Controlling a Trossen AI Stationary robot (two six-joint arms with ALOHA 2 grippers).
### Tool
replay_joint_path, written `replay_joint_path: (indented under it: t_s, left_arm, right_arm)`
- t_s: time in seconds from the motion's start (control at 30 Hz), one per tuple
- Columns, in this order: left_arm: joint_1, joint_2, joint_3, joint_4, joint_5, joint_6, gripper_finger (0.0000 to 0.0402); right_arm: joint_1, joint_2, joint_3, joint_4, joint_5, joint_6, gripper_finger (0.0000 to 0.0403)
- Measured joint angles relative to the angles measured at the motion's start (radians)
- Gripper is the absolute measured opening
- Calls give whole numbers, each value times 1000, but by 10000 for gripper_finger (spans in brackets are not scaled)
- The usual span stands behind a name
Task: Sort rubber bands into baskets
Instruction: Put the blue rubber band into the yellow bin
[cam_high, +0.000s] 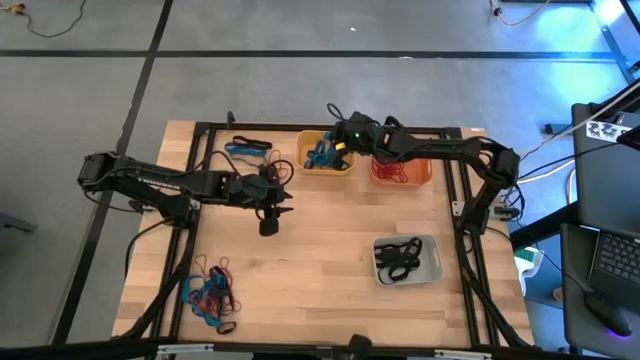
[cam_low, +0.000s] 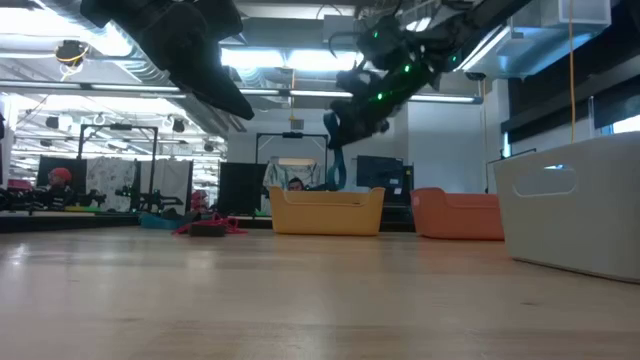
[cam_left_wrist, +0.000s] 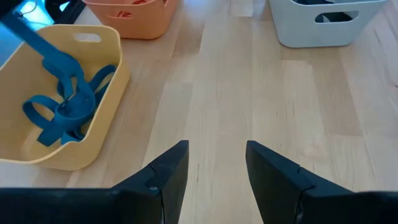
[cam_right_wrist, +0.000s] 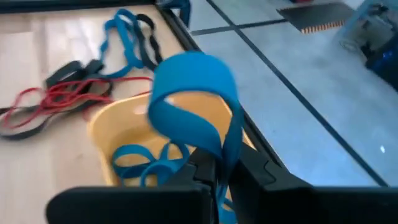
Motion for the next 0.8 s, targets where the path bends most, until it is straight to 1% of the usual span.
replay_joint_path:
  t_s: [0.17, 0.4, 0.5, 0.6, 0.8]
  left_arm:
    - [0, 0, 0, 0, 0, -4, 159]
    - [3, 0, 0, 19, -2, 10, 159]
    - [3, 0, 0, 19, -2, 11, 159]
    - [3, 0, 0, 20, -2, 10, 159]
    - [3, 0, 0, 20, -2, -12, 159]
  right_arm:
    - [-42, 47, -1, 0, -25, 56, 32]
    - [-46, 95, -1, 11, -37, 94, 33]
    - [-46, 108, -1, 19, -36, 103, 43]
    - [-46, 109, -1, 17, -35, 113, 72]
    - [-46, 109, 0, 6, -30, 156, 166]
